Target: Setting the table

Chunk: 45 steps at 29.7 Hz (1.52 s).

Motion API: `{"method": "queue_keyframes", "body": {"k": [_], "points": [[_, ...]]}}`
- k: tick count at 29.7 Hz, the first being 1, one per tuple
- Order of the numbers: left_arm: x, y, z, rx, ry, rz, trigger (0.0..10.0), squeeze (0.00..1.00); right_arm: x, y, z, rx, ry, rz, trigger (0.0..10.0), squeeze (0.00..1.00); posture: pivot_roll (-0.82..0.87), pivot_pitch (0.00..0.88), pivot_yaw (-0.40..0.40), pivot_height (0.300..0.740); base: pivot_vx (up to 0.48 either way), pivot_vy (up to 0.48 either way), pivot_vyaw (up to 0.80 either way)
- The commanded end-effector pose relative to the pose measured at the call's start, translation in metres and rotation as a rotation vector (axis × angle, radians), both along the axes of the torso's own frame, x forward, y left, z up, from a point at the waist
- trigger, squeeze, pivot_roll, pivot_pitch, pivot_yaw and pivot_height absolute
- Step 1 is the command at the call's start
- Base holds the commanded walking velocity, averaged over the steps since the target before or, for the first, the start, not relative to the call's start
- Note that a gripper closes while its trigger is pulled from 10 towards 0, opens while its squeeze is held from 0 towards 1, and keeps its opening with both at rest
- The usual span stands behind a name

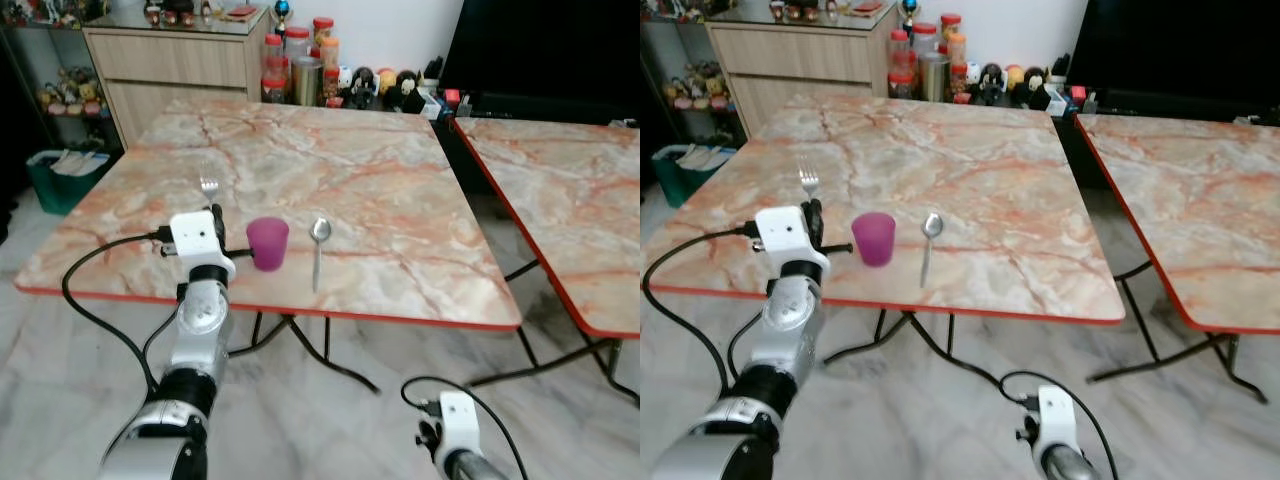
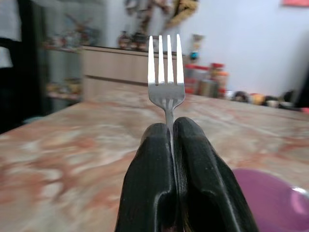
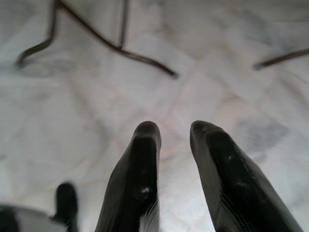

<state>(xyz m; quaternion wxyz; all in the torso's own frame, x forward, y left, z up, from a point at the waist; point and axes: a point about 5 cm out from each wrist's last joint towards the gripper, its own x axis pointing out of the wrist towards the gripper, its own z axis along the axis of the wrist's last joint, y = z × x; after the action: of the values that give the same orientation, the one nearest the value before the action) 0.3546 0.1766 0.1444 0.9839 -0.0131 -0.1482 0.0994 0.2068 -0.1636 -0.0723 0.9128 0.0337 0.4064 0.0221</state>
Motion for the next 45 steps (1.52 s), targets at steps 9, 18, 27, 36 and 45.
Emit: {"method": "queue_keyframes", "body": {"k": [9, 18, 27, 36, 45], "points": [[0.001, -0.005, 0.006, -0.015, -0.019, -0.008, 10.0, 0.0, 0.001, -0.009, 0.001, -0.027, 0.002, -0.008, 10.0, 0.0, 0.0, 0.0, -0.065, 0.74, 0.0, -0.38, 0.0], [0.0, -0.008, 0.005, -0.014, -0.015, -0.023, 10.0, 0.0, 0.0, -0.008, 0.001, -0.022, 0.002, -0.018, 10.0, 0.0, 0.0, 0.0, -0.058, 0.74, 0.027, -0.379, 0.0], [-0.002, -0.013, -0.001, -0.012, 0.005, -0.049, 10.0, 0.0, -0.001, -0.008, 0.0, -0.018, 0.0, -0.016, 10.0, 0.0, -0.01, 0.0, -0.048, 0.74, 0.053, -0.377, 0.0], [-0.002, -0.017, -0.002, -0.014, 0.012, -0.067, 10.0, 0.0, -0.001, -0.009, 0.0, -0.051, -0.001, 0.005, 10.0, 0.0, -0.01, 0.0, -0.045, 0.74, 0.217, -0.369, 0.05], [-0.003, -0.032, -0.009, -0.024, 0.039, -0.155, 10.0, 0.0, -0.003, -0.009, -0.001, -0.041, 0.008, -0.004, 10.0, 0.0, -0.01, 0.0, -0.046, 0.74, 0.115, -0.135, 0.33]]}}
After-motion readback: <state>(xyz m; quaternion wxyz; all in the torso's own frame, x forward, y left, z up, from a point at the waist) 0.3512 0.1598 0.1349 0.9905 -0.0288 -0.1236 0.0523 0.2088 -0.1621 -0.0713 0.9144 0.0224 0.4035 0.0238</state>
